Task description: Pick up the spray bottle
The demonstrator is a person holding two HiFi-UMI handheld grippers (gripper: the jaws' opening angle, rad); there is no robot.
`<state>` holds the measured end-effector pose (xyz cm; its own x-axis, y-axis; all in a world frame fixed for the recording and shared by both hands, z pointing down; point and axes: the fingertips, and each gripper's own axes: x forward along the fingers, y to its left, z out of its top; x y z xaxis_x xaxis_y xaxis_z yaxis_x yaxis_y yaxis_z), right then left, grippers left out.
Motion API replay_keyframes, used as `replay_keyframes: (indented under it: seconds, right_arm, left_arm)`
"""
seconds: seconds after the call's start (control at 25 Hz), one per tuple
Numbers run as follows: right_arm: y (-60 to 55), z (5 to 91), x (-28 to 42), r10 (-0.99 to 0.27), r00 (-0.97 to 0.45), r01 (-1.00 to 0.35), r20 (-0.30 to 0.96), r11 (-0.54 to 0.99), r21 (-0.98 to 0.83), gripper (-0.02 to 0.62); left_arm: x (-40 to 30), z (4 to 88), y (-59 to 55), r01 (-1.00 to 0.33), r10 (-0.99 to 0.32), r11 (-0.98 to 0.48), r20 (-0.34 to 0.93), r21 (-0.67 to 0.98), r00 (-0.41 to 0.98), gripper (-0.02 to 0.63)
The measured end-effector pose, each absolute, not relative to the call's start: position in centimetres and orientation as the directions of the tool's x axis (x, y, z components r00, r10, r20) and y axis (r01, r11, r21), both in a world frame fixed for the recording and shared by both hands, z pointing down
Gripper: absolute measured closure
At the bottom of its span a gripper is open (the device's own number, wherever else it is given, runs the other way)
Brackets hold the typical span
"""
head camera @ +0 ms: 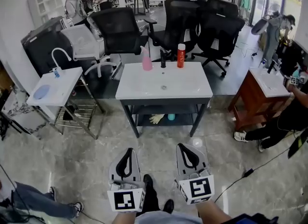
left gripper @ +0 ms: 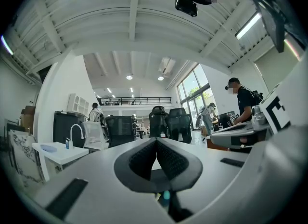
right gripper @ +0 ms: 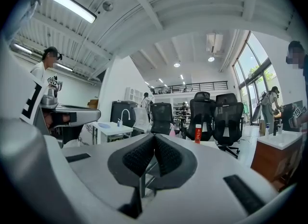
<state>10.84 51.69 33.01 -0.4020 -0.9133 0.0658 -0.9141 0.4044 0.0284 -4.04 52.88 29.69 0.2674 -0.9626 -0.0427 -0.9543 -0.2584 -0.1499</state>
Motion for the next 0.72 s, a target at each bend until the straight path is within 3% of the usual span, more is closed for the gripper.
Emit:
replay_keyframes:
  seconds: [0.72]
  right_arm:
    - [32.5, 32.0, 6.4, -0.927, -0.372, -0.927, 0.046, 0.374, 0.033, 0.58]
  left_arm:
    - [-10.4, 29.4, 34.4, -0.956, -0.962, -0.259, -0.049, -0.135, 0.267, 0.591]
